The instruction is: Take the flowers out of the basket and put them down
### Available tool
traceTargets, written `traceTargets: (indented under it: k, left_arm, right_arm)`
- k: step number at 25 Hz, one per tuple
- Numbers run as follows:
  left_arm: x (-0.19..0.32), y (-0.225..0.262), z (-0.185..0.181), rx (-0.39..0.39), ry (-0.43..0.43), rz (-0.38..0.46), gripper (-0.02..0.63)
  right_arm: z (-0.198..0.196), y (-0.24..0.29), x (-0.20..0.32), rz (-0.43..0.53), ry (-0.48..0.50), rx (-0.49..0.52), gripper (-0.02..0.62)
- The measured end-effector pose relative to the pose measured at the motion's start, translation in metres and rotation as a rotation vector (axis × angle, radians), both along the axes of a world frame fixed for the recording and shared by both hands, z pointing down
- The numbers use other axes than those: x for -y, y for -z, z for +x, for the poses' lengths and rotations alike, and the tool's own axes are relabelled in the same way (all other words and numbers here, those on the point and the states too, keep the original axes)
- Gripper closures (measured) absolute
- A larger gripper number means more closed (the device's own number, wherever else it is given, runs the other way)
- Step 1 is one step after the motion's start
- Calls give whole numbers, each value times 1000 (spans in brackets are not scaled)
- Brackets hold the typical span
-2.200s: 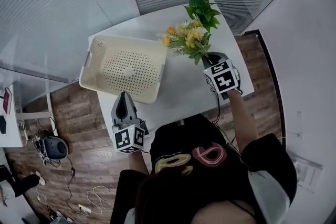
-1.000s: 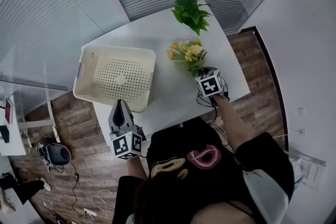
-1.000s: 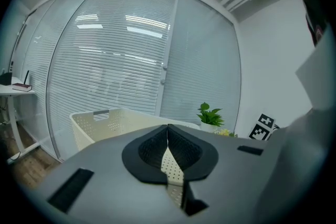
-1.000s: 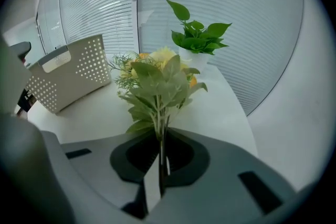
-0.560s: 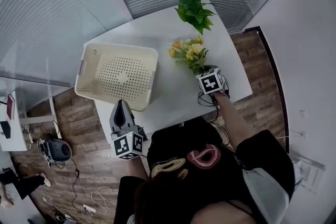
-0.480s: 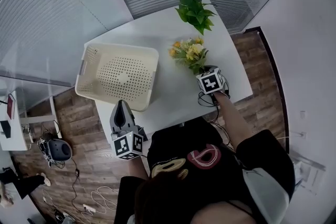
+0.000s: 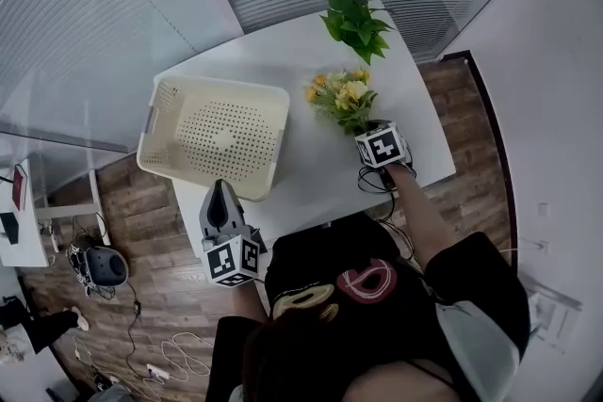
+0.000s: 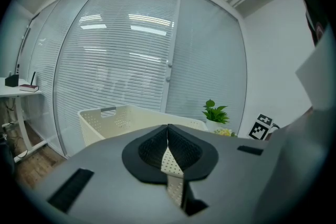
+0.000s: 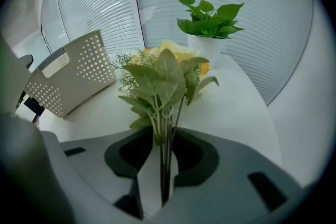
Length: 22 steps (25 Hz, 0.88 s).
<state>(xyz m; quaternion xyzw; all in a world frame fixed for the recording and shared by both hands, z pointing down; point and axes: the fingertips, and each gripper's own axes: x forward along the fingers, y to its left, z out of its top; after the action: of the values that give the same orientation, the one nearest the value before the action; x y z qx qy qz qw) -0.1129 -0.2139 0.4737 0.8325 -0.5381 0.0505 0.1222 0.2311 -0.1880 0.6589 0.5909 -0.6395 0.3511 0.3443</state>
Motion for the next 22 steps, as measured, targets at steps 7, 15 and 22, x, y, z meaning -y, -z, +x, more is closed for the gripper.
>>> traceTargets:
  k: [7, 15, 22]
  left_arm:
    - [3, -2, -5, -29, 2, -8, 589]
    - [4, -5, 0, -57, -31, -14, 589]
    - [8, -4, 2, -45, -53, -7, 589]
  right_arm:
    - [-12, 2, -1, 21, -10, 87, 354]
    - [-13, 24, -11, 99, -78, 133, 265]
    - [-11, 56, -19, 207, -104, 105, 262]
